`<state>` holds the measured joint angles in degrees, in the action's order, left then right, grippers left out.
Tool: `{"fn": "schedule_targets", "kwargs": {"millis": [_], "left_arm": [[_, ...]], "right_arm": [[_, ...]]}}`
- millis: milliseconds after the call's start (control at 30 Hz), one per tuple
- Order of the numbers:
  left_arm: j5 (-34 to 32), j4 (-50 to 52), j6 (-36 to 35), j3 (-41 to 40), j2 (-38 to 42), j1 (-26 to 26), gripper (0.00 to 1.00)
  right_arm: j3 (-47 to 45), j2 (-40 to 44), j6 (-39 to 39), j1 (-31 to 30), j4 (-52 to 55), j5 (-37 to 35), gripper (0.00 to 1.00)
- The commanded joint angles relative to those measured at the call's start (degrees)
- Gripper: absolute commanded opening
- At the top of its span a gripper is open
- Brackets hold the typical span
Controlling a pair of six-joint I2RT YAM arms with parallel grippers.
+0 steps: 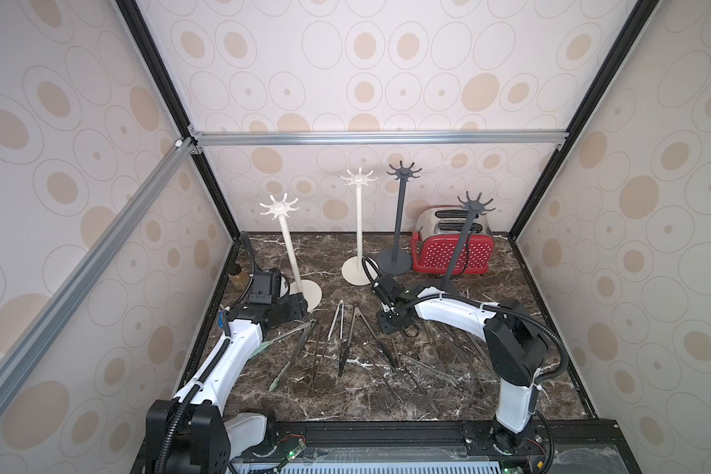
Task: Hang food tongs on kitchen utensil racks
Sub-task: Pick up the food tongs from the center of the board.
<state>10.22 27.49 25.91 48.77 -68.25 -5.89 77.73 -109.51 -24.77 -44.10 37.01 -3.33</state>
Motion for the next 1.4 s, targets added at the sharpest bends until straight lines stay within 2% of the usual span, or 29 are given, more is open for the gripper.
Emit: {"fn": "schedule_targets", "kwargs": {"millis": [0, 333, 567, 700, 867, 1033, 1200, 1367], "left_arm": [[-0.1, 0.9, 0.5, 1.2, 0.1, 0.1, 0.75], [0.0, 0.9, 0.5, 1.1, 0.4, 0.1, 0.75], [0.7, 0.2, 0.3, 1.1, 0.7, 0.1, 0.74], [1.4, -1.9, 0.3, 0.2, 2.0, 0.1, 0.74], [1.3, -5.2, 1.0, -2.3, 4.4, 0.1, 0.73], [1.2, -7.3, 1.1, -4.6, 6.8, 0.1, 0.73], [0.3, -8.2, 0.9, -6.0, 8.4, 0.1, 0.72], [0.4, -9.6, 1.1, -7.2, 9.1, 0.1, 0.72]], "right_arm": [[1.0, -1.6, -1.5, -0.4, 0.6, 0.2, 0.23], [1.4, -2.4, -1.9, -0.3, 0.7, -0.9, 0.00], [2.6, 0.9, -0.2, -0.3, 2.4, -1.8, 0.00], [3.6, 6.3, 4.7, -1.3, 1.4, -1.4, 0.00], [3.9, 13.6, 14.1, -3.1, -5.9, 4.7, 0.00], [2.7, 18.4, 20.1, -3.7, -20.8, 14.2, 0.00], [6.0, 18.0, 21.5, -3.8, -31.6, 18.2, 0.00], [14.1, 12.4, 20.7, -3.9, -35.1, 20.7, 0.00]]}}
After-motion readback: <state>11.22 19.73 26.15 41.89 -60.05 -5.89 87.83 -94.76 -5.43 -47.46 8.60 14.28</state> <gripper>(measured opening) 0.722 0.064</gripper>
